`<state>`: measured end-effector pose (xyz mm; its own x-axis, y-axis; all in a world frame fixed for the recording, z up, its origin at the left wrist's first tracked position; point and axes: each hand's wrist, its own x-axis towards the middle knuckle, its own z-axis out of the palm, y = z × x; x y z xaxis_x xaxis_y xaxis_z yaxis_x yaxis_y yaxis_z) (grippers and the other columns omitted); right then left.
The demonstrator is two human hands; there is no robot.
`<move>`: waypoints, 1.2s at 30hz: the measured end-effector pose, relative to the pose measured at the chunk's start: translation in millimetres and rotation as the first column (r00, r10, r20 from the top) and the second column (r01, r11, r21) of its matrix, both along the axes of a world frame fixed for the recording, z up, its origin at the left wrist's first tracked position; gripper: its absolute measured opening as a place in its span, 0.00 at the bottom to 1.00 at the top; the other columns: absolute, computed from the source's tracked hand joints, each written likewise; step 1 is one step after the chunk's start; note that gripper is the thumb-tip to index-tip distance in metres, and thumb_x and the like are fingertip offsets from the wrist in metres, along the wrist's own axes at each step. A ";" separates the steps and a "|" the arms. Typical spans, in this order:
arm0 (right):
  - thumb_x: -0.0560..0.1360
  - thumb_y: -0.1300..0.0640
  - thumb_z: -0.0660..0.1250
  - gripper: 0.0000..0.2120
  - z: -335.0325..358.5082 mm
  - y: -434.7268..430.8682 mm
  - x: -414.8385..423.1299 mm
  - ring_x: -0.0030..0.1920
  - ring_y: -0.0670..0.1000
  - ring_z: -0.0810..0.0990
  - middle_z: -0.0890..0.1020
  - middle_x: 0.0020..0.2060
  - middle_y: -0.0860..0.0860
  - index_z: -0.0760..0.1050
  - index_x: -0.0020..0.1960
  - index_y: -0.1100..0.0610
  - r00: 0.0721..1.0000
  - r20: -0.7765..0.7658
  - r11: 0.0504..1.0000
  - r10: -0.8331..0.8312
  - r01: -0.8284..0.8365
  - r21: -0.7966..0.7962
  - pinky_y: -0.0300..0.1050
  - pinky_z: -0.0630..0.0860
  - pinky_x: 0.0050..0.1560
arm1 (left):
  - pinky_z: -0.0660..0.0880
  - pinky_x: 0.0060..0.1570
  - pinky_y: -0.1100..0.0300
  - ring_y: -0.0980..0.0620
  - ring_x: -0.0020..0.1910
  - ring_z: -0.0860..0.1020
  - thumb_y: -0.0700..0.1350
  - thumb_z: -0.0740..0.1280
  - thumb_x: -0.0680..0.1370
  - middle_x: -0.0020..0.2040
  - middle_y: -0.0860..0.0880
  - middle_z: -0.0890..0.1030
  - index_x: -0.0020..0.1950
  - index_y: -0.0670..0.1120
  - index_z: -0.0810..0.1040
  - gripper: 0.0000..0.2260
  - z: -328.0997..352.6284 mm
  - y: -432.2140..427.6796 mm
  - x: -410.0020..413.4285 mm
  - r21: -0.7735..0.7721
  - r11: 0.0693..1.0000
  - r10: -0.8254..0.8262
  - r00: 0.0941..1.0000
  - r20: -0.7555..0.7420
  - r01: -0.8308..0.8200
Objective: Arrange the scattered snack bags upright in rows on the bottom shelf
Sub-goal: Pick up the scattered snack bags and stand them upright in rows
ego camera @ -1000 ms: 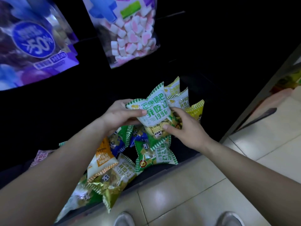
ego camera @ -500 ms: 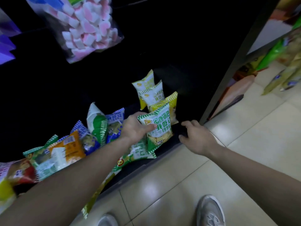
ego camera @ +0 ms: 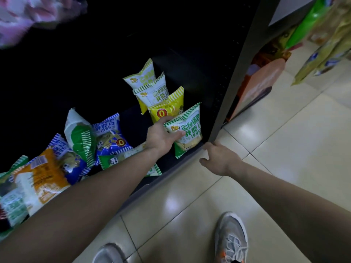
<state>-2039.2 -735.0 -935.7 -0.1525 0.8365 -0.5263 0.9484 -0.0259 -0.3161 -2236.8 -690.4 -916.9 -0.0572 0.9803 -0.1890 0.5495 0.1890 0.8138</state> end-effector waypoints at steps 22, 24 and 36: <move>0.77 0.48 0.63 0.31 4.4 -2.7 -27.8 0.69 0.60 0.69 0.62 0.74 0.54 0.58 0.78 0.48 0.986 -0.107 0.983 0.131 -0.115 0.143 0.53 0.71 0.67 | 0.79 0.47 0.58 0.47 0.49 0.82 0.54 0.79 0.67 0.54 0.44 0.82 0.69 0.52 0.75 0.32 2.7 5.0 -21.9 -0.048 0.999 -0.005 0.983 -0.184 -0.004; 0.77 0.47 0.63 0.32 1.6 -1.0 -27.9 0.71 0.59 0.68 0.61 0.75 0.54 0.58 0.78 0.49 0.984 -0.125 0.985 0.124 -0.107 0.134 0.53 0.70 0.67 | 0.79 0.44 0.58 0.48 0.47 0.81 0.53 0.80 0.67 0.53 0.45 0.81 0.67 0.52 0.73 0.31 2.1 3.1 -19.5 -0.029 0.999 0.019 0.987 -0.162 -0.024; 0.75 0.43 0.63 0.38 -10.9 1.1 -21.1 0.77 0.58 0.58 0.49 0.81 0.52 0.50 0.80 0.45 0.980 -0.122 0.987 0.158 -0.152 0.055 0.53 0.64 0.72 | 0.80 0.37 0.56 0.50 0.38 0.81 0.53 0.77 0.71 0.45 0.47 0.82 0.61 0.53 0.76 0.21 -2.5 5.3 -8.8 0.046 0.998 0.043 0.990 -0.134 -0.037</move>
